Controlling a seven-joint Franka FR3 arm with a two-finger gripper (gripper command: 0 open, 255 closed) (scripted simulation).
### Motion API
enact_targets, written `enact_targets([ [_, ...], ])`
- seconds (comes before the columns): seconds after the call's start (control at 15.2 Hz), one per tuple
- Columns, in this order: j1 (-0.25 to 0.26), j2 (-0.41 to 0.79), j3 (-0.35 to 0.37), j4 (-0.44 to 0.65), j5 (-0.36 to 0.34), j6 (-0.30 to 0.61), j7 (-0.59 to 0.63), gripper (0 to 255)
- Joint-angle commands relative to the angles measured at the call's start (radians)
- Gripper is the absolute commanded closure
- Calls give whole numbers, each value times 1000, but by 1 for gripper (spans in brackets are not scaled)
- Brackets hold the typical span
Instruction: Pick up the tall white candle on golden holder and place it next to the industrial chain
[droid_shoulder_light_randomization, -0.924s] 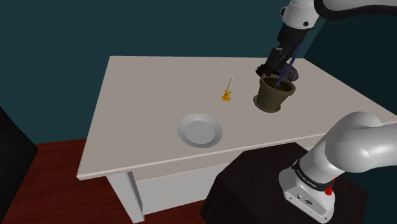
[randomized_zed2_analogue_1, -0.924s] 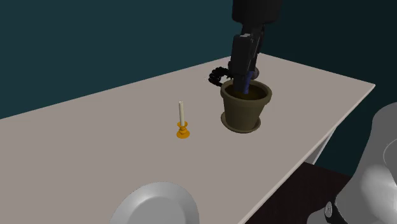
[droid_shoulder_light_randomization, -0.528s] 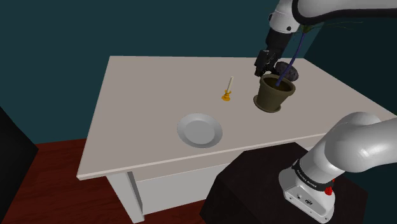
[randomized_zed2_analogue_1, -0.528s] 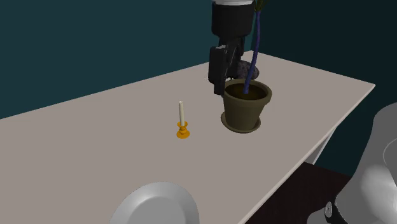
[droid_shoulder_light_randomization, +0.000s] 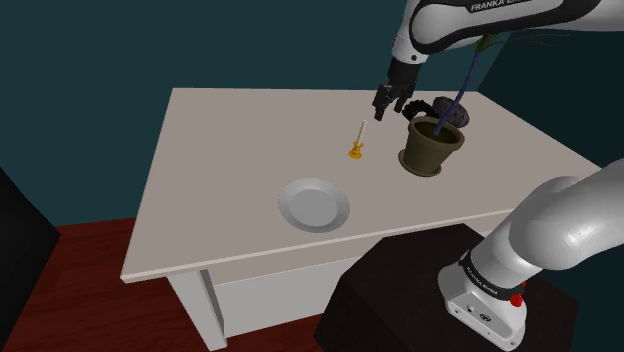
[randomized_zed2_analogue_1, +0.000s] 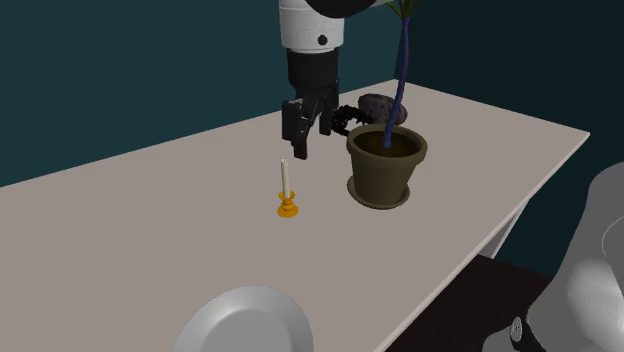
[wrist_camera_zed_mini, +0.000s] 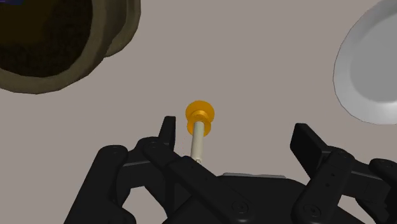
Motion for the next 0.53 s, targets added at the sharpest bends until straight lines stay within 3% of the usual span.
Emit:
enact_targets([
  [0.0,-3,77,-12,40,9,36,-11,0],
  [0.46,-16,305,-41,169,50,128,-49,0],
])
